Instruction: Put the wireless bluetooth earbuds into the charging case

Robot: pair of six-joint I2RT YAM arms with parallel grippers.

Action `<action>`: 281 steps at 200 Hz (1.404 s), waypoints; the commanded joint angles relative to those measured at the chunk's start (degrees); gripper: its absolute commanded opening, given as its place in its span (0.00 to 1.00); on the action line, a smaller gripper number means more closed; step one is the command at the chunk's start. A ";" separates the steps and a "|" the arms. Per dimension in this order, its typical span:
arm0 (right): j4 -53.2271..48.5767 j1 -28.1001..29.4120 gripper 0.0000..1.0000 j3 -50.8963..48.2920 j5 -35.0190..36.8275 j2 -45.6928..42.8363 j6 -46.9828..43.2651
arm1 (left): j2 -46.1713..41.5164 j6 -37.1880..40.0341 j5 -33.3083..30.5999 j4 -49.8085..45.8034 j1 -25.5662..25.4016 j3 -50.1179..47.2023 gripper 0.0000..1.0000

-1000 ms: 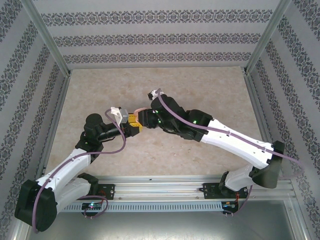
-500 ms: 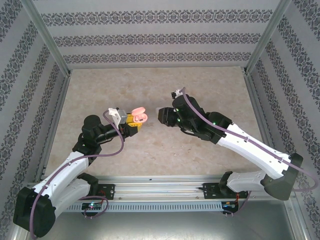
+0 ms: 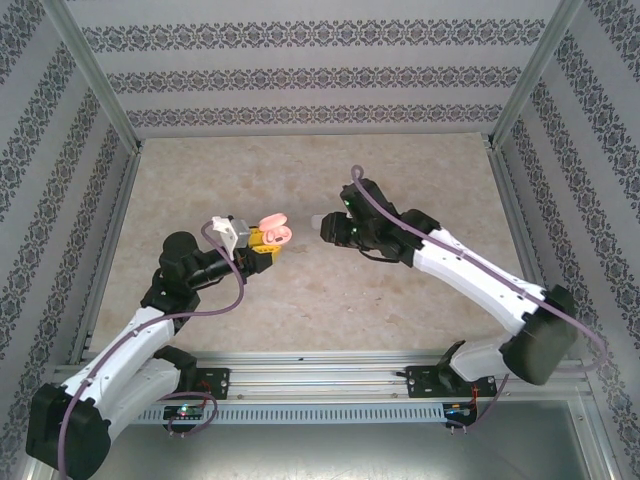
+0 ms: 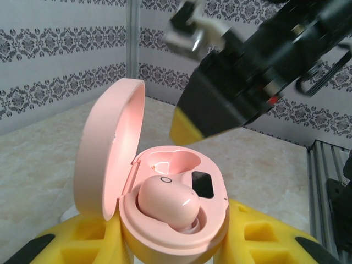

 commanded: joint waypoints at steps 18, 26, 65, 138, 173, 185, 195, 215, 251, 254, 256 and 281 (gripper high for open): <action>6.85 -1.04 0.39 3.00 -4.74 9.84 -2.01 | -1.30 1.42 -0.13 -3.44 1.60 -0.61 0.14; 7.74 -1.14 0.39 4.11 -5.03 12.46 -2.15 | -1.64 2.01 -0.27 -5.12 1.79 -0.27 0.14; 11.42 -1.30 0.39 9.32 -6.92 24.40 -1.00 | -3.00 2.80 0.20 -8.64 3.13 -0.45 0.13; 2.83 -0.14 0.39 33.36 -8.46 44.47 -6.24 | -10.88 4.78 -1.49 -17.07 4.44 -0.96 0.12; -6.73 1.19 0.41 46.01 -8.61 52.28 -9.32 | -12.79 3.95 -1.80 -18.01 4.53 -1.18 0.12; -7.84 1.54 0.42 47.96 -8.55 53.77 -9.33 | -13.42 4.43 -1.82 -18.80 4.51 -0.95 0.12; -8.01 1.76 0.42 48.67 -8.21 54.65 -9.19 | -13.95 4.94 -1.72 -19.80 4.62 -0.54 0.12; -8.91 2.02 0.42 50.77 -7.42 56.76 -9.24 | -14.92 5.26 -1.46 -21.30 4.63 -0.24 0.12; -14.22 2.91 0.45 57.50 -6.24 61.21 -10.52 | -15.99 4.77 -1.16 -21.54 4.60 -0.75 0.12; -14.48 2.98 0.45 58.06 -6.23 61.61 -10.55 | -16.03 4.87 -1.15 -21.70 4.58 -0.68 0.12; -14.59 3.00 0.45 58.39 -6.26 61.77 -10.58 | -16.15 4.96 -1.16 -21.85 4.56 -0.71 0.12; -16.55 3.30 0.46 62.45 -6.04 64.49 -10.41 | -16.88 5.69 -0.98 -22.74 4.62 -0.31 0.12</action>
